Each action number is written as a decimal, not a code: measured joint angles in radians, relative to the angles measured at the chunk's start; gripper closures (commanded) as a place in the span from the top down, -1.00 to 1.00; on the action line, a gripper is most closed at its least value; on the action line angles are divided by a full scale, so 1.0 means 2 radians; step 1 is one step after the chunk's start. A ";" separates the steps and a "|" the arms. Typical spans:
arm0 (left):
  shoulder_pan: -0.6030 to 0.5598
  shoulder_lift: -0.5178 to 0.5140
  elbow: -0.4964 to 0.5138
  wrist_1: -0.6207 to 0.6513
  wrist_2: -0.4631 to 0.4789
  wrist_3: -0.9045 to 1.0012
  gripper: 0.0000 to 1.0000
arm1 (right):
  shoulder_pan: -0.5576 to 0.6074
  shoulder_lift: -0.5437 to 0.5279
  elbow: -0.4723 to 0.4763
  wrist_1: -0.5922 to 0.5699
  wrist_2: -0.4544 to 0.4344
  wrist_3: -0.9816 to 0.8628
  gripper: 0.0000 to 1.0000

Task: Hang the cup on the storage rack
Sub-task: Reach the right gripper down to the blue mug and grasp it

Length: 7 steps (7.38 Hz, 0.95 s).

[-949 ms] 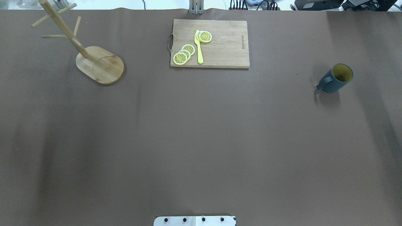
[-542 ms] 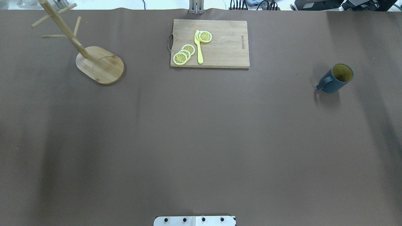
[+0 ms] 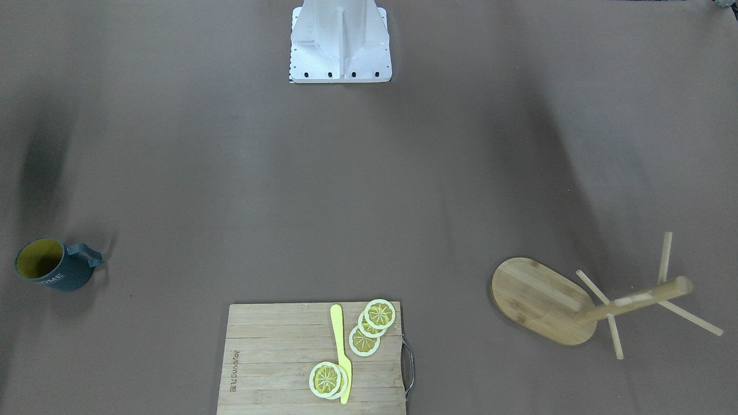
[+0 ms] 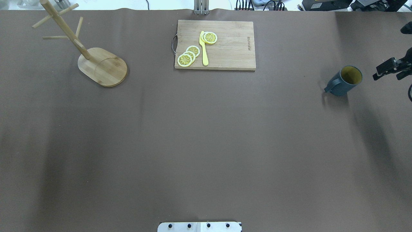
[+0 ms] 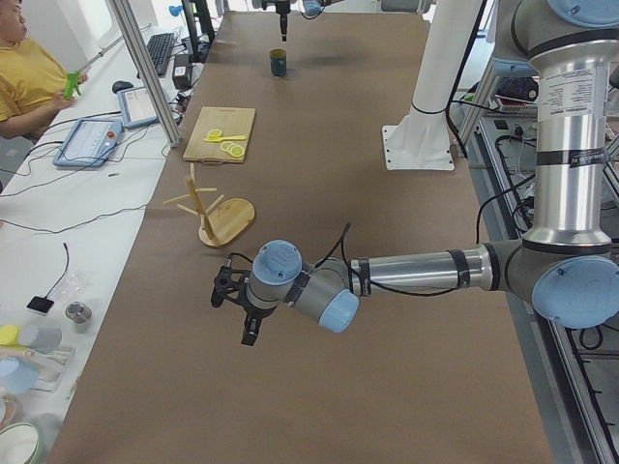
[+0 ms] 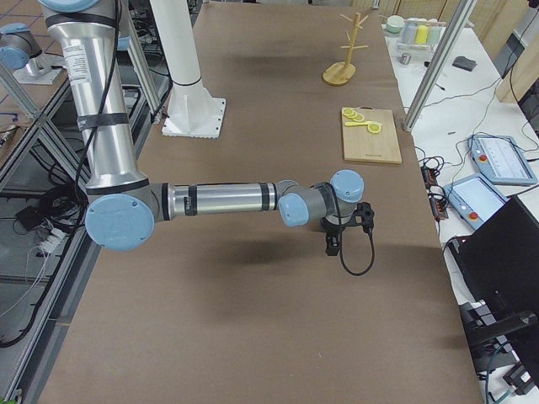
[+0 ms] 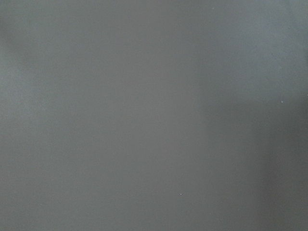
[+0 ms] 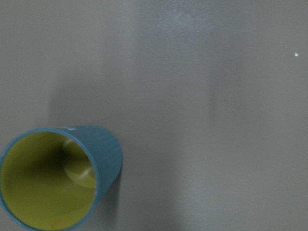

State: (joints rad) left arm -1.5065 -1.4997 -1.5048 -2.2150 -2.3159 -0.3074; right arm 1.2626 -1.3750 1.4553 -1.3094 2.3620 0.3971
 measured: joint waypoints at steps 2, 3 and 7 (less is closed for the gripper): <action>0.000 0.000 0.000 -0.001 0.000 -0.001 0.96 | -0.031 0.030 -0.018 0.003 -0.016 0.027 0.71; 0.000 0.000 0.000 -0.001 0.000 -0.001 0.96 | -0.037 0.043 -0.033 0.003 -0.019 0.031 -0.12; 0.000 0.000 0.000 -0.001 0.001 -0.001 0.96 | -0.041 0.064 -0.055 0.003 -0.013 0.050 -1.00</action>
State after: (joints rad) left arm -1.5063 -1.5006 -1.5048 -2.2166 -2.3148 -0.3099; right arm 1.1799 -1.2462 1.3454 -1.3039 2.3358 0.4962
